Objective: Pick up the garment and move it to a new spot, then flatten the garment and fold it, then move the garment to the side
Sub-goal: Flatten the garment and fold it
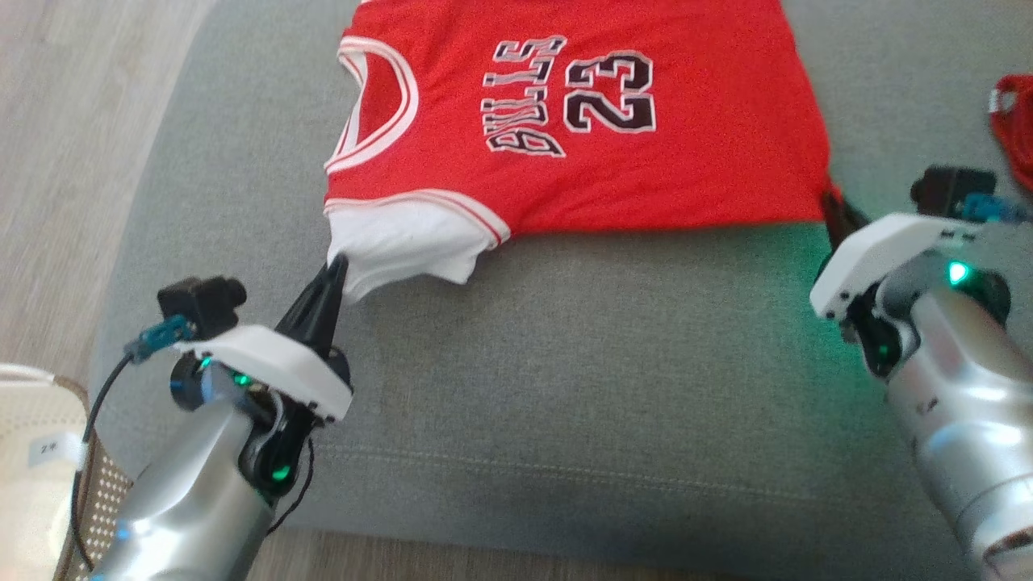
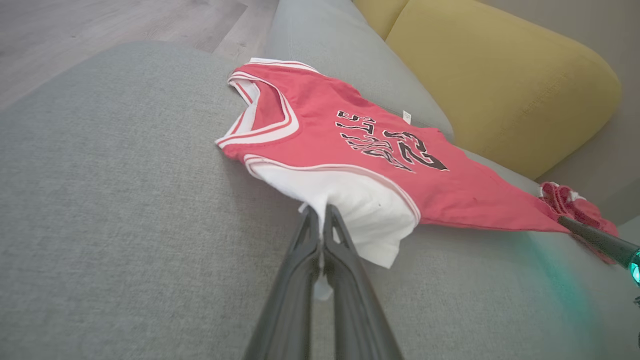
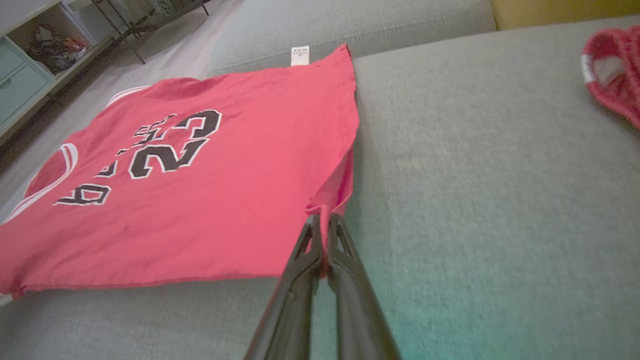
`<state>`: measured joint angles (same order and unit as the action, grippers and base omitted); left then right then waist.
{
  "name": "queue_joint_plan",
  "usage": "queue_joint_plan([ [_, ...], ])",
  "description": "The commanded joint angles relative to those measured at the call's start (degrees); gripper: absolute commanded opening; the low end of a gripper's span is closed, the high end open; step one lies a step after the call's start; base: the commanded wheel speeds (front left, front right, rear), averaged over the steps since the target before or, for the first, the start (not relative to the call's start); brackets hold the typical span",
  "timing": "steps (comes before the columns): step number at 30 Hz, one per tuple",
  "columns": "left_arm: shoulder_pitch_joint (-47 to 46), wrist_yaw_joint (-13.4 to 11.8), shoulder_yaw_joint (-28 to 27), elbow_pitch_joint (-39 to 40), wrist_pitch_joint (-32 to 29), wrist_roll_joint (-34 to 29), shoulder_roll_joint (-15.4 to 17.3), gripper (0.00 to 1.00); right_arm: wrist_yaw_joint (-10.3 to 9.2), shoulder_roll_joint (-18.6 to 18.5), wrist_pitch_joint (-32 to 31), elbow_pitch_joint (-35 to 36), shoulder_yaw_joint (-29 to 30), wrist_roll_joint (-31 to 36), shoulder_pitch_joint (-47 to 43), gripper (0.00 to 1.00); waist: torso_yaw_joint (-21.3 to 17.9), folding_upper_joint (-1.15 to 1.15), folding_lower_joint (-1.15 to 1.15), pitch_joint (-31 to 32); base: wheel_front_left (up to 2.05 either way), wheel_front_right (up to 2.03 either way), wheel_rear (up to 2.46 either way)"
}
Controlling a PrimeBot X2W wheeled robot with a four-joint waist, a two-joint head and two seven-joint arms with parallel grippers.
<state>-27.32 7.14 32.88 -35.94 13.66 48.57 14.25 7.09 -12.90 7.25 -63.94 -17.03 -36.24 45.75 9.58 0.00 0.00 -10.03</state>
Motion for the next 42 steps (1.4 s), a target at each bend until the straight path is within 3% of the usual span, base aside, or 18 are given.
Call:
queue_joint_plan([
  [1, -0.8, 0.3, -1.3, 1.8, 0.0, -0.2, 2.6, 0.00, 0.40, 0.2, -0.6, 1.2, -1.3, -0.8, -0.6, 0.00, -0.6, 0.00, 0.00, 1.3, 0.00, 0.00, 0.00],
  [11, 4.3, 0.1, 0.8, 4.8, -1.7, -0.5, 5.5, 0.00, 0.40, -2.6, -9.9, 4.6, -6.7, -5.5, -6.4, 0.00, -0.9, 0.00, 0.00, 4.3, 0.00, 0.00, 0.00],
  [24, 10.8, -1.9, 1.8, 11.2, -5.0, -0.2, 9.9, 0.00, 0.40, -7.3, -23.9, 10.2, -11.8, -11.4, -13.1, 0.00, -1.0, 0.00, 0.00, 8.6, 0.00, 0.00, 0.00],
  [42, 19.6, -1.0, 4.7, 27.8, -18.5, 6.1, 19.5, 0.00, 0.40, -12.5, -35.3, 17.7, -13.5, -15.9, -18.9, 0.00, -1.4, 0.00, 0.00, 12.1, 0.00, 0.00, 0.00],
])
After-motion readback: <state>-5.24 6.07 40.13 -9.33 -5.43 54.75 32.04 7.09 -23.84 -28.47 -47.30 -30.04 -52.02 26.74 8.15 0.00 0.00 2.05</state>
